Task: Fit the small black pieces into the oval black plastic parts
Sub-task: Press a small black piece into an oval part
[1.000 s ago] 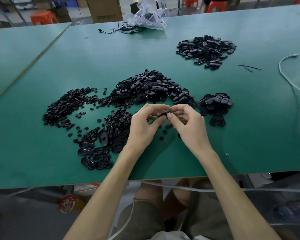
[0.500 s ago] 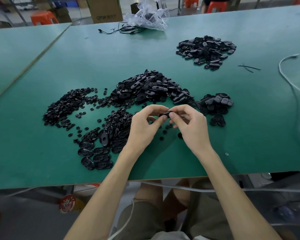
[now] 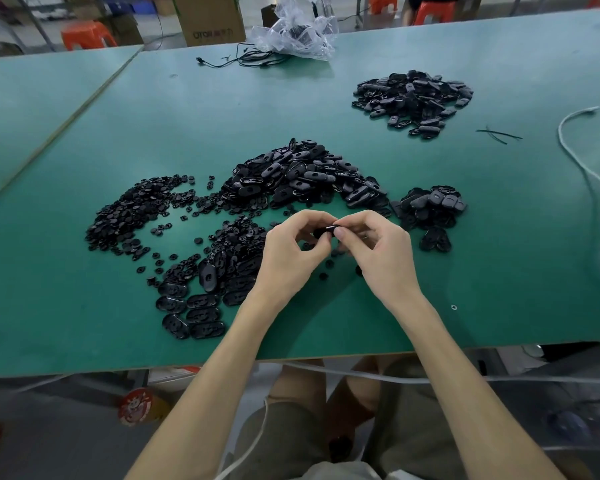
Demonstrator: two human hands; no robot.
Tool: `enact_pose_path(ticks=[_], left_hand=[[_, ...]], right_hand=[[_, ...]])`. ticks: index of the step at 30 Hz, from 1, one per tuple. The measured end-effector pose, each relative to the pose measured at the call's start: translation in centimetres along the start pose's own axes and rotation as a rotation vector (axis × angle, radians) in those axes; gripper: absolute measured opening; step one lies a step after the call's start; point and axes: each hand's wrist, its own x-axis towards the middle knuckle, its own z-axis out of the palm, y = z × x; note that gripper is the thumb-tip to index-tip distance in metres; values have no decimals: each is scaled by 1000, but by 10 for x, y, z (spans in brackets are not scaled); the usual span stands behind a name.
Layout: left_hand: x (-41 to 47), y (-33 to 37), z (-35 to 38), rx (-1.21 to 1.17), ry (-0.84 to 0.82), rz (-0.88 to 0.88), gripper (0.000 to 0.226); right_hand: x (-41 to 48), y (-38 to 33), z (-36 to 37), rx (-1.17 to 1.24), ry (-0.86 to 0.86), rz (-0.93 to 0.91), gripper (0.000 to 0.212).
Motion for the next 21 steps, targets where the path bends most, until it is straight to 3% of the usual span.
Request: enact_pose_path(ticks=[15, 21], left_hand=[[1, 0, -4, -58, -11, -38, 19], [0, -1, -2, -64, 0, -41, 20]], right_hand=[[-1, -1, 0, 2, 31, -5, 10], [-4, -5, 1, -12, 15, -58, 22]])
